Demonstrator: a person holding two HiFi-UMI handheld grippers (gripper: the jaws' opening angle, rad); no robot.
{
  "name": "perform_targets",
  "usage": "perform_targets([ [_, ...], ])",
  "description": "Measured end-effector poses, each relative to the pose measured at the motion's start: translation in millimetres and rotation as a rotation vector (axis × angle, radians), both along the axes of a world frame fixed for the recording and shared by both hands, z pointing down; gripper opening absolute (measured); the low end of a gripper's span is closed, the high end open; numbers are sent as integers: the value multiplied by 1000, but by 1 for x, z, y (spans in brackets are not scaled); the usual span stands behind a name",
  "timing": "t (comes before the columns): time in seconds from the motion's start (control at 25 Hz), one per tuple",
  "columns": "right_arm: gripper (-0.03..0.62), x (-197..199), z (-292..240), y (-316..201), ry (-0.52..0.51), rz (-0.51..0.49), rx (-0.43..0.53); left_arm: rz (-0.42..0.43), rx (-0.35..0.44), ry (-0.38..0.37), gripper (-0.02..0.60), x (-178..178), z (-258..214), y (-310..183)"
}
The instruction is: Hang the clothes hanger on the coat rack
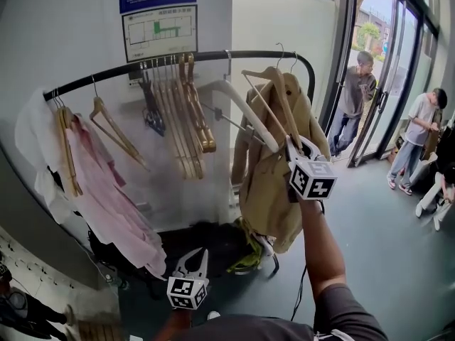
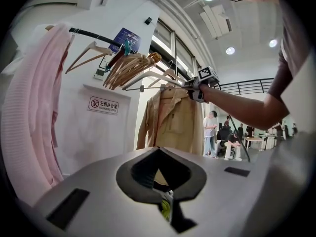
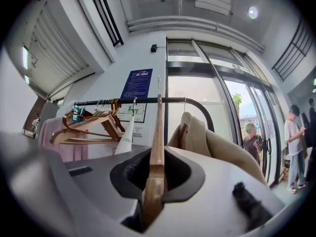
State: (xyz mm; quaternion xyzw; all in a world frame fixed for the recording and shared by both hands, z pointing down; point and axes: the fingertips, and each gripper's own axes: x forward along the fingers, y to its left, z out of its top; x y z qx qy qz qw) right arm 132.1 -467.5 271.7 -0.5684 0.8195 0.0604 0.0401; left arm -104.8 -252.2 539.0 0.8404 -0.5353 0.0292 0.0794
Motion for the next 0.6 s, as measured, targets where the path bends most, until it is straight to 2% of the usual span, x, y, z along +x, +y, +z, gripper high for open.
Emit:
perform_targets([
  [0.4,43,-21,-9,-40,7,-29,-116,-5,6,-1,2,-7,-4,4],
  [0.6,43,-28,-5,-47,11,-43,-137,-20,6,2,2,-13,-1,3],
])
